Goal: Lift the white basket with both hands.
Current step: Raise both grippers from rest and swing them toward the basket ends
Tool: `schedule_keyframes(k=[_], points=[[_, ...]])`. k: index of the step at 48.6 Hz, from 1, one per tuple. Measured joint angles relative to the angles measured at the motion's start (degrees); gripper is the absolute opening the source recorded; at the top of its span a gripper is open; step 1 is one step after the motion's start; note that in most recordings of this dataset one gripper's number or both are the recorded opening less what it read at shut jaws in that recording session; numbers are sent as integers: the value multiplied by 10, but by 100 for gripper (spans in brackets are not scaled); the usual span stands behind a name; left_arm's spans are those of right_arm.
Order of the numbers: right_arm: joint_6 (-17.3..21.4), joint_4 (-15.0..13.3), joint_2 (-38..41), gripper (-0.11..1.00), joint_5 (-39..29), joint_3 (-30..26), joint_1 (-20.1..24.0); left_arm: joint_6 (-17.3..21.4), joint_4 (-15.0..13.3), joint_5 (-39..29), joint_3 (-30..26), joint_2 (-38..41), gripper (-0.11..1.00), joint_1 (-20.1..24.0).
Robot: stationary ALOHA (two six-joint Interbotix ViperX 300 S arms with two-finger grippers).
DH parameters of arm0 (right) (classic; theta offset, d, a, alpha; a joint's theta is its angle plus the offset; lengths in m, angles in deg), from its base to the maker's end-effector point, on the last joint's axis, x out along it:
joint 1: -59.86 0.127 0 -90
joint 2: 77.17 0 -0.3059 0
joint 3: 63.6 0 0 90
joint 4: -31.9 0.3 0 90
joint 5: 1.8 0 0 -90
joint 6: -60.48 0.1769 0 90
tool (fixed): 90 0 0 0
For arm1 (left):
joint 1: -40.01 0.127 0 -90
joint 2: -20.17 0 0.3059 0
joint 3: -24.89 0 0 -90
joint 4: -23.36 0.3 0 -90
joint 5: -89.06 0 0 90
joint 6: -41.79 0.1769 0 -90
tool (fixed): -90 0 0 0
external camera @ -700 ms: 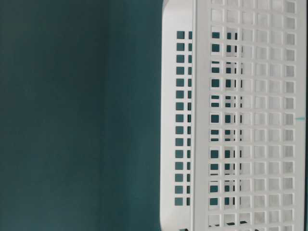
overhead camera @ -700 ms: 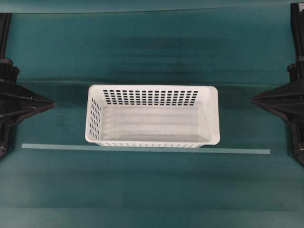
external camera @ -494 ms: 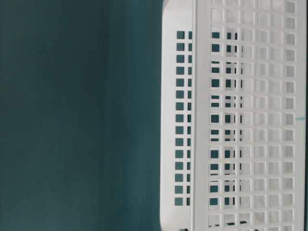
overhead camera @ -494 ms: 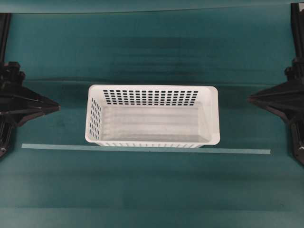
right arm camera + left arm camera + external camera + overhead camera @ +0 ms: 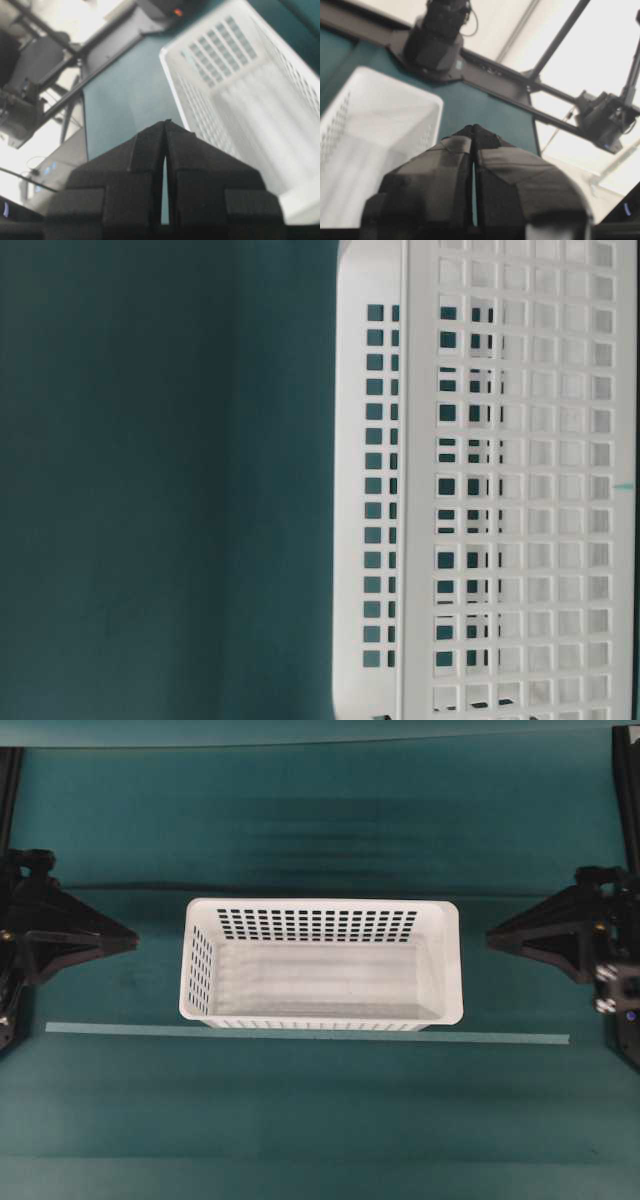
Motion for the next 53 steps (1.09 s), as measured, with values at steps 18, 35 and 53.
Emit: schedule_keyframes(k=[18, 35, 53], points=[[94, -4, 78, 0, -131, -73, -30, -252, 0, -109, -62, 73, -3, 0], [287, -53, 170, 0, -345, -149, -42, -356, 0, -283, -124, 133, -3, -1], [347, -98, 260, 0, -548, -244, -27, -409, 6, -481, -176, 201, -3, 16]])
